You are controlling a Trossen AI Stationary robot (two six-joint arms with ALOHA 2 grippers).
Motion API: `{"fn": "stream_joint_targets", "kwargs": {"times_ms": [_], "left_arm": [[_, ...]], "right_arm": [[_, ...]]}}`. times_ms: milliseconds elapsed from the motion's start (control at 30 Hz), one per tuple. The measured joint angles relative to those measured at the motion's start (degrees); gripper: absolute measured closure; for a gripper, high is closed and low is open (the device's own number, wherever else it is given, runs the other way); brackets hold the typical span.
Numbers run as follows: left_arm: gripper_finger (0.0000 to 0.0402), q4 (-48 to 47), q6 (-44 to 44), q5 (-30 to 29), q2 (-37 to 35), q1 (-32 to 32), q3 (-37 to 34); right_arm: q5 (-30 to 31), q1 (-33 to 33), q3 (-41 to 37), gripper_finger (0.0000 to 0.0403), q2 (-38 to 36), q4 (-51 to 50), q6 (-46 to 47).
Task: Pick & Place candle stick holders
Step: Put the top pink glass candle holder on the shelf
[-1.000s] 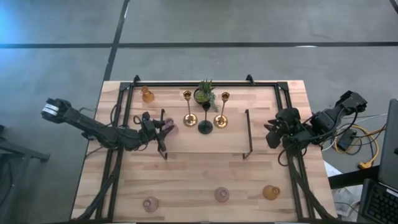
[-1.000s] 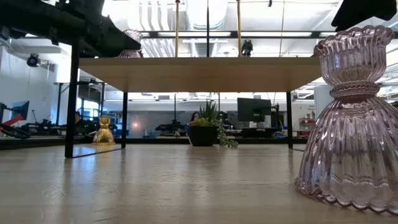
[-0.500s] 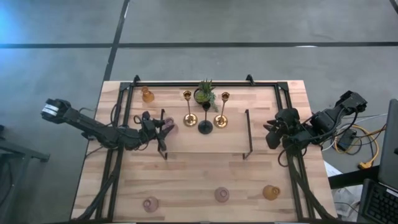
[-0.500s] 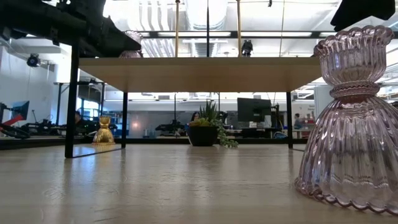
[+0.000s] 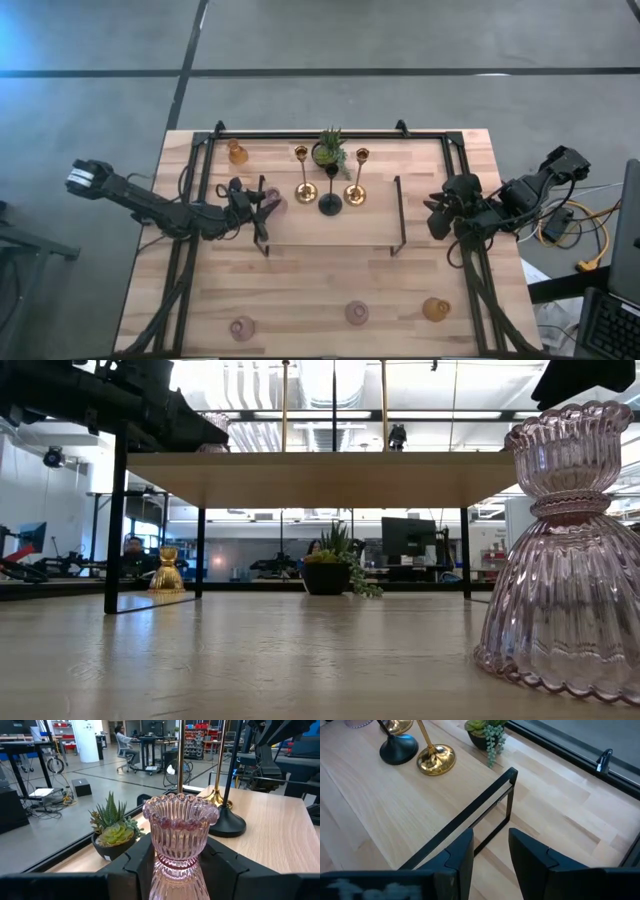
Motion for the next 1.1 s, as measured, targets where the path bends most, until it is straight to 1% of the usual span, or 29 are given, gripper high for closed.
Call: {"fn": "stream_joint_targets", "kwargs": {"times_ms": [200, 300, 633, 800, 867, 1000, 1100], "left_arm": [[0.0259, 0.0, 0.3, 0.0, 0.0, 0.0, 0.0], [0.0252, 0.0, 0.3, 0.2, 0.0, 0.0, 0.0], [0.0187, 0.0, 0.8, 0.2, 0.0, 0.0, 0.8], [0.0169, -0.1, 2.7, 0.4, -0.2, -0.1, 1.8], [0.0166, -0.3, 3.1, 1.2, -0.5, -0.1, 2.2], [0.0165, -0.4, 3.3, 4.8, -1.1, -0.1, 3.2], [0.0165, -1.9, 3.6, 5.5, -1.5, -0.1, 4.0]], "right_arm": [[0.0, 0.0, 0.0, 0.0296, 0.0, 0.1, 0.0], [0.0, 0.0, 0.0, 0.0294, 0.0, 0.1, 0.0], [-0.1, 0.0, 0.0, 0.028, 0.0, 0.7, 0.0], [-0.3, 0.0, 0.0, 0.0283, 0.0, 0.9, 0.0], [-0.3, 0.0, 0.0, 0.0286, 0.0, 0.9, 0.0], [-0.5, 0.0, 0.0, 0.0292, 0.0, 1.1, -0.4], [-0.5, 0.0, 0.0, 0.0295, 0.0, 1.1, -0.6]]}}
